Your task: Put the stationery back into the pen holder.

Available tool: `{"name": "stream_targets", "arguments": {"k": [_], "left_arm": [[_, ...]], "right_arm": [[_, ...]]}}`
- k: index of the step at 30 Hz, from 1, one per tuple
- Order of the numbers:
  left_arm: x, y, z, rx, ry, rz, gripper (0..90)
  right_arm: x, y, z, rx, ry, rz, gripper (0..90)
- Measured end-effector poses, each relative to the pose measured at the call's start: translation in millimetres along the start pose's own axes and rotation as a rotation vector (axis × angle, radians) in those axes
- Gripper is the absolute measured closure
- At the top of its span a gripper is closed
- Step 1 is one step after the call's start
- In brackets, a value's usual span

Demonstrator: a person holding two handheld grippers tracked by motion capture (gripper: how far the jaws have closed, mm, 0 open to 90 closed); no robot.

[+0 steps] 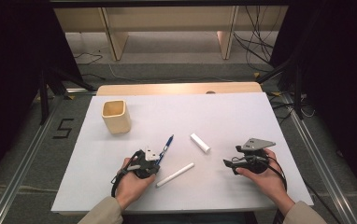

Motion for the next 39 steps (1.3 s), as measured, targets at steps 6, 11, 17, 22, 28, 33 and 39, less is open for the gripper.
{"name": "stream_targets", "arguments": {"k": [6, 11, 17, 22, 28, 33, 39], "left_arm": [[2.8, -3.8, 0.0, 0.008, -0.01, 0.005, 89.6], [3.8, -5.3, 0.3, 0.005, -0.015, 0.006, 89.7], [2.9, -4.8, 2.3, -0.002, -0.018, 0.009, 89.7], [0.7, -3.4, 8.8, -0.021, -0.037, 0.013, 89.7], [-1.8, -2.0, 18.3, -0.031, -0.066, 0.022, 89.7], [-2.4, -1.8, 23.5, -0.039, -0.073, 0.025, 89.7], [-3.7, -2.1, 29.3, -0.046, -0.087, 0.032, 89.7]], "right_arm": [[0.1, 0.2, -0.3, -0.003, -0.001, 0.002, 23.9], [0.0, 0.1, -0.1, 0.0, -0.001, 0.0, 23.8], [-0.3, 0.0, 0.2, 0.0, -0.002, -0.001, 23.8], [-0.2, 0.0, -0.1, 0.0, -0.002, -0.001, 23.8], [-0.2, 0.0, 0.1, 0.0, -0.002, -0.001, 23.8], [-0.2, 0.0, 0.3, -0.001, -0.002, -0.001, 23.8], [-0.2, 0.1, 0.2, -0.002, -0.003, -0.001, 23.8]]}}
Point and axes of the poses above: each handheld gripper's, and its own axes: x roughly forward along the jaws, y roughly out of its underside, z roughly to its left, the point moved 3 cm from there along x, roughly forward along the jaws, and after that the axes turned 8 degrees about y, right-handed, at the moved point
